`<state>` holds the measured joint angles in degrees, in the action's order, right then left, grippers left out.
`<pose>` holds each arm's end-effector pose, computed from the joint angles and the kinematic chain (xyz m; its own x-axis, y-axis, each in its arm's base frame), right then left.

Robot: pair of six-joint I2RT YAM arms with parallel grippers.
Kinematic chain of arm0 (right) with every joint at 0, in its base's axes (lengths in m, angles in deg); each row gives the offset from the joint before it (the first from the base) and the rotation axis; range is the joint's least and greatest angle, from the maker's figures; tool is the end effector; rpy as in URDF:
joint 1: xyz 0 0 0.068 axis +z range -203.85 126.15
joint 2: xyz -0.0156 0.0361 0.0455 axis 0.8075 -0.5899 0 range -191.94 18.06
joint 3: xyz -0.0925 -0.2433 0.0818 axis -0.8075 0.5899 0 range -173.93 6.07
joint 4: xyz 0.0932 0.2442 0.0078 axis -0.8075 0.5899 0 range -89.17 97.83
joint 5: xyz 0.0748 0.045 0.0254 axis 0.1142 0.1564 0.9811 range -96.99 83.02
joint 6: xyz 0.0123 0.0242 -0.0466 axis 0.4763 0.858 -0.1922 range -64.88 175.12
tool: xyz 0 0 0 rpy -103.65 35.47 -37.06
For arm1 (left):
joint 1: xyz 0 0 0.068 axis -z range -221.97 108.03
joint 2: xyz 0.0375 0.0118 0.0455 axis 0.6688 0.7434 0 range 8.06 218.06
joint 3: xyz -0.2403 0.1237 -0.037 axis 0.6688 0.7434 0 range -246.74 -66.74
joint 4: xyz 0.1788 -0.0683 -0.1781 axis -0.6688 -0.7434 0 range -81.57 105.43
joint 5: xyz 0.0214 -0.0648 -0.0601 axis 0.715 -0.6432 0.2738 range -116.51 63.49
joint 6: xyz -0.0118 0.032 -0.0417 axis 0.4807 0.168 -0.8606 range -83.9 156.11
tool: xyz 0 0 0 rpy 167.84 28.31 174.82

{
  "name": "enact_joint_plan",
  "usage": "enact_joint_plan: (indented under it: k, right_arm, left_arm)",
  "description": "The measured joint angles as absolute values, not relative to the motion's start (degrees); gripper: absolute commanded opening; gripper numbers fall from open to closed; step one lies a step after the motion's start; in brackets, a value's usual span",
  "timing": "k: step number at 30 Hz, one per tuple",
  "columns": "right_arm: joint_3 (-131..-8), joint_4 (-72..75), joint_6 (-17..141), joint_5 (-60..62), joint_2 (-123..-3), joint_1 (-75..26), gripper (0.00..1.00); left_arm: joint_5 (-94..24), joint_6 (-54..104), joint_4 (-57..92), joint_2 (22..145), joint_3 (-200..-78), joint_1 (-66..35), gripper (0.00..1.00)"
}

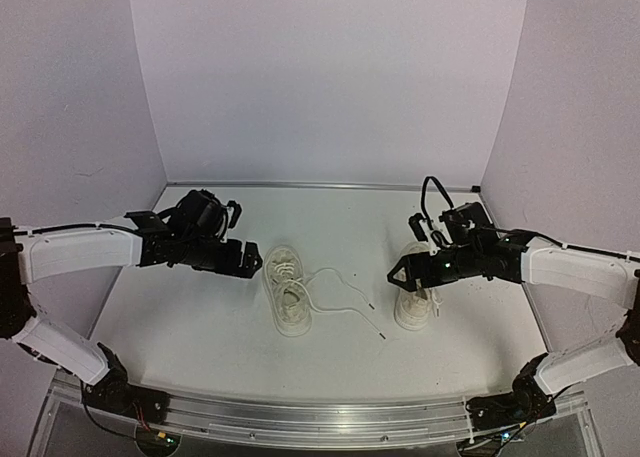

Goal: Tie the shoes

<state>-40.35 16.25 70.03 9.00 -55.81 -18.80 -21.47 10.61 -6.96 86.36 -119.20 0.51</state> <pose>0.2162 0.1636 0.2338 -0.7228 -0.2050 -0.6600 -0.5498 0.7491 0.3695 0.2131 -0.1909 0.2376 -0.7674 0.1214 -0.6295 0.3316 0.9156 -0.2277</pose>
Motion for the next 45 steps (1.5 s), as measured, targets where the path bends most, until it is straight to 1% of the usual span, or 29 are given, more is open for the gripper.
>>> enact_joint_plan:
  k: [4,9,13,16,18,24,30,32,41,45]
  right_arm:
    - [-40.2,16.2,70.5,9.0,-55.5,-18.8,0.90]
    - [-39.8,16.3,71.9,9.0,-52.5,-18.9,0.92]
    - [-39.8,16.2,73.3,9.0,-50.2,-19.8,0.92]
    - [-39.7,16.0,74.1,9.0,-50.0,-20.9,0.94]
    - [-39.5,15.9,74.7,9.1,-49.9,-21.7,0.96]
    - [-37.1,15.5,76.5,11.6,-48.1,-24.7,0.96]
    - [-36.4,15.4,77.6,13.7,-46.0,-26.5,0.97]
    - [-36.2,15.3,77.8,14.3,-45.6,-27.0,0.97]
    - [-35.5,15.2,78.0,15.8,-45.0,-28.6,0.97]
    - [-35.4,15.3,78.1,16.3,-44.6,-29.0,0.98]
  left_arm:
    - [-23.7,17.9,-8.0,90.2,-124.8,3.3,1.00]
    - [-27.7,30.5,-9.1,101.0,-137.9,12.2,0.97]
    - [-32.3,38.8,-10.9,110.2,-145.5,16.4,0.90]
    - [-35.6,44.2,-13.0,116.9,-150.8,16.9,0.86]
    - [-37.1,47.4,-14.3,121.0,-154.1,17.1,0.80]
    - [-40.1,56.0,-19.6,131.4,-165.0,17.6,0.68]
    - [-43.9,62.6,-23.8,137.4,-172.2,17.9,0.52]
    - [-45.0,64.6,-24.6,138.8,-173.8,17.9,0.49]
    - [-45.8,69.1,-26.8,144.1,-179.6,18.7,0.47]
    - [-45.8,70.3,-27.4,145.9,-180.6,18.9,0.43]
